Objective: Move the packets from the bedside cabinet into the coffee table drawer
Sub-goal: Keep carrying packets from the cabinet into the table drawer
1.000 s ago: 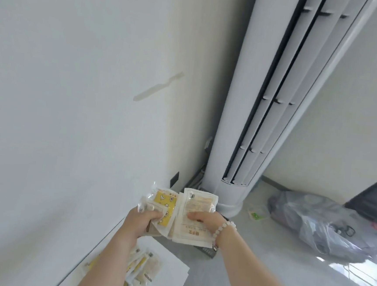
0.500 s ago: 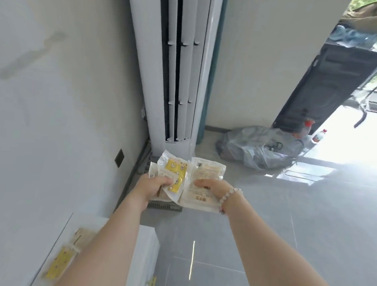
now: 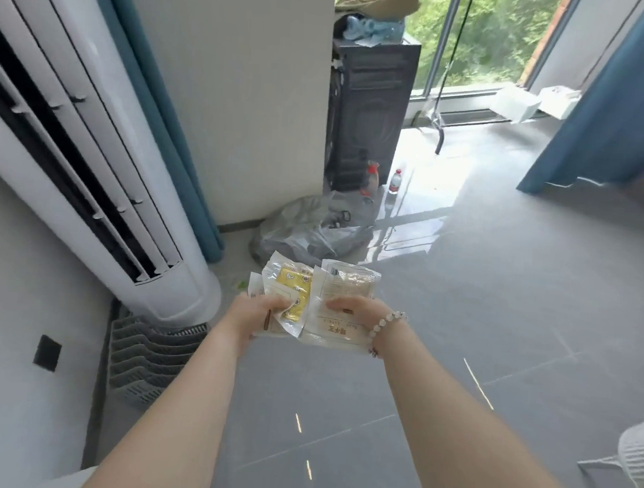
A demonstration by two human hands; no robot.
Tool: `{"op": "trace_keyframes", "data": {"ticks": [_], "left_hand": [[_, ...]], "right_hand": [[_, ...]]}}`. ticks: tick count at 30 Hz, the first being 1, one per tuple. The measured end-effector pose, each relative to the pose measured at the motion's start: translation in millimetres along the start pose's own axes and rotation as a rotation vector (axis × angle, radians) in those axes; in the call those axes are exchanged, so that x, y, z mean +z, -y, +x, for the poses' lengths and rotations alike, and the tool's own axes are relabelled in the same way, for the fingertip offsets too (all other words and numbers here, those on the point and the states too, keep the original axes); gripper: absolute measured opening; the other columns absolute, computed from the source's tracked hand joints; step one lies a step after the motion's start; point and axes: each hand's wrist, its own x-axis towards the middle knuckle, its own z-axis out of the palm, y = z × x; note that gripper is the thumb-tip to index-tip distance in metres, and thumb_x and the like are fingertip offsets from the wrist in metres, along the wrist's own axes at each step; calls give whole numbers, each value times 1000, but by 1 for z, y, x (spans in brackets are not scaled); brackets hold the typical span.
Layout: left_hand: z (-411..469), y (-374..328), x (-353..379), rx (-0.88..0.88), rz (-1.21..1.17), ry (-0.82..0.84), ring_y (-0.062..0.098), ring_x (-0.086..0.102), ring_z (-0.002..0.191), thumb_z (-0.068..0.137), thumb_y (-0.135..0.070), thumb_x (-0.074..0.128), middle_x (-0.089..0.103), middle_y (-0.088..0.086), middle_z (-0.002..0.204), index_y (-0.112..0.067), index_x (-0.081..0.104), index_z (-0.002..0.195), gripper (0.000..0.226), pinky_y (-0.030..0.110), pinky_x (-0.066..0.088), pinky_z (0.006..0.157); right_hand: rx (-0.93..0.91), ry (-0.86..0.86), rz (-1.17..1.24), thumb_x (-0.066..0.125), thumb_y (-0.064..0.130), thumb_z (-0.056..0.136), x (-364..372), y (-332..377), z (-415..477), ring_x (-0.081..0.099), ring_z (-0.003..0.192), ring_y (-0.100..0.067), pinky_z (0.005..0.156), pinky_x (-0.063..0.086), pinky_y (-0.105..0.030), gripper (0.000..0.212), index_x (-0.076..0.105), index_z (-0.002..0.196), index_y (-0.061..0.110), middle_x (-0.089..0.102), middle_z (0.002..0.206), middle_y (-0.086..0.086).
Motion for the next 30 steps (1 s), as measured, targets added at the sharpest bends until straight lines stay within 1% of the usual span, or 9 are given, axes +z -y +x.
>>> {"op": "trace_keyframes", "data": {"ticks": [3, 6, 9, 12, 16, 19, 23, 27, 30], "left_hand": [[6, -5, 60, -3, 50, 97, 15, 70, 60, 82, 1, 63, 73, 2, 76, -6, 68, 97, 18, 26, 58, 58], [9, -8, 121, -3, 96, 213, 17, 70, 64, 82, 2, 62, 73, 6, 84, -8, 68, 100, 21, 31, 59, 64], [10, -9, 176, 3, 126, 309, 26, 70, 81, 71, -7, 72, 72, 11, 97, -10, 69, 101, 30, 35, 56, 74], [11, -6, 229, -6, 198, 395, 34, 65, 101, 58, -17, 76, 70, 13, 110, -10, 68, 108, 52, 44, 49, 89], [8, 4, 295, -22, 292, 478, 24, 67, 78, 74, -8, 71, 71, 10, 97, -11, 68, 100, 27, 33, 52, 74], [9, 13, 337, -35, 372, 544, 16, 66, 63, 82, -3, 65, 71, 3, 77, -12, 67, 89, 11, 24, 53, 57], [7, 25, 387, -59, 486, 664, 22, 64, 75, 83, -5, 65, 68, 8, 91, -14, 67, 86, 9, 28, 50, 67], [4, 37, 437, -89, 573, 755, 27, 65, 87, 80, -6, 67, 68, 14, 106, -8, 66, 104, 23, 31, 51, 71], [-3, 45, 478, -102, 625, 845, 27, 64, 89, 81, -5, 66, 67, 14, 112, -7, 64, 110, 30, 30, 50, 70]], "right_hand": [[11, -74, 96, 83, 25, 61, -56, -5, -14, 71, 80, -24, 77, 56, -38, 47, 69, 105, 13, 74, 92, -6], [19, -151, 139, 83, 30, 51, -112, -11, -29, 71, 90, -27, 87, 52, -44, 57, 70, 104, 14, 75, 94, -6], [-7, -236, 225, 79, 21, 68, -164, -19, -45, 70, 86, -28, 85, 53, -44, 32, 71, 98, 11, 73, 95, -9], [-28, -337, 317, 79, 20, 69, -209, -32, -61, 70, 94, -30, 88, 53, -48, 21, 72, 88, 16, 73, 101, -10], [-27, -445, 430, 78, 18, 71, -259, -55, -83, 69, 97, -30, 89, 53, -47, 31, 71, 100, 10, 72, 103, -10], [-22, -510, 537, 77, 15, 74, -287, -73, -96, 69, 87, -28, 79, 56, -40, 34, 69, 107, 8, 72, 104, -11], [-29, -577, 683, 77, 14, 74, -315, -97, -111, 69, 82, -27, 75, 56, -39, 29, 70, 101, 8, 71, 104, -12], [-2, -675, 728, 86, 33, 49, -347, -124, -124, 67, 99, -27, 91, 52, -47, 60, 71, 103, 11, 72, 106, -7], [-16, -784, 782, 84, 36, 48, -369, -138, -143, 66, 102, -24, 96, 50, -43, 63, 71, 104, 11, 71, 108, -5]]}}
